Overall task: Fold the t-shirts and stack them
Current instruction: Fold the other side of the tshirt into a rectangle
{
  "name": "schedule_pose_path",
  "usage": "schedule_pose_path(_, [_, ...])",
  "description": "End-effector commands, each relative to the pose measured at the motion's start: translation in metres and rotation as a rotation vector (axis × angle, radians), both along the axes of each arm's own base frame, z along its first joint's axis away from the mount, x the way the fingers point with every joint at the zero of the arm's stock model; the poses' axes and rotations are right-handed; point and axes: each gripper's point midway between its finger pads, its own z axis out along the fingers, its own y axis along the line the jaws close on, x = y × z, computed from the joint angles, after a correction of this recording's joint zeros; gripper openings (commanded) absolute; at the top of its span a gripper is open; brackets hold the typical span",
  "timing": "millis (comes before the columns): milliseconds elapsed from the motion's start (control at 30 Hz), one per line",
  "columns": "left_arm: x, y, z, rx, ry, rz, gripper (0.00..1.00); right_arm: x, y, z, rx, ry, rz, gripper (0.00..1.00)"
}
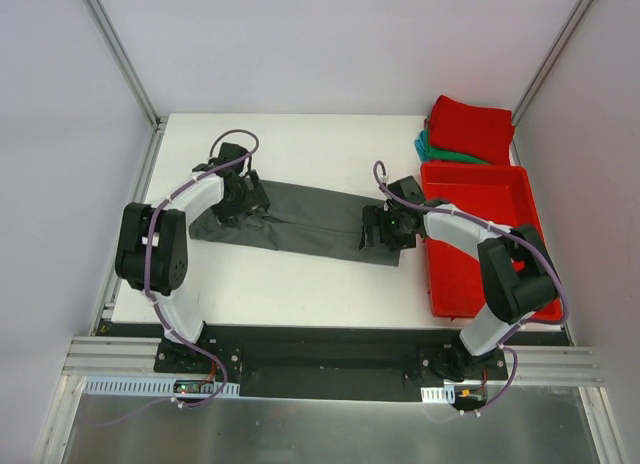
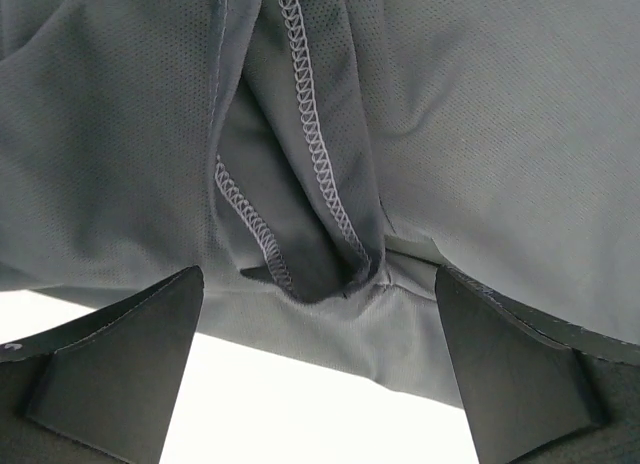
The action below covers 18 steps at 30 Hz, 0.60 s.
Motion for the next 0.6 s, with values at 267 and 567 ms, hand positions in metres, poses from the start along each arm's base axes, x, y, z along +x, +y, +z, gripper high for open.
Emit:
schedule_pose_path(267, [0.060,-0.020,0.005,-0.034,-0.055,0.022,0.99,-0.019,-0.026,-0.015,-0.070,0.065,-0.024,0.96])
schedule_pose_path(567, [0.099,-0.051,0.010,-0.127,-0.078,-0.031,0.99,-0.018,-0.031,-0.016,-0.080,0.071,-0.044,0.96])
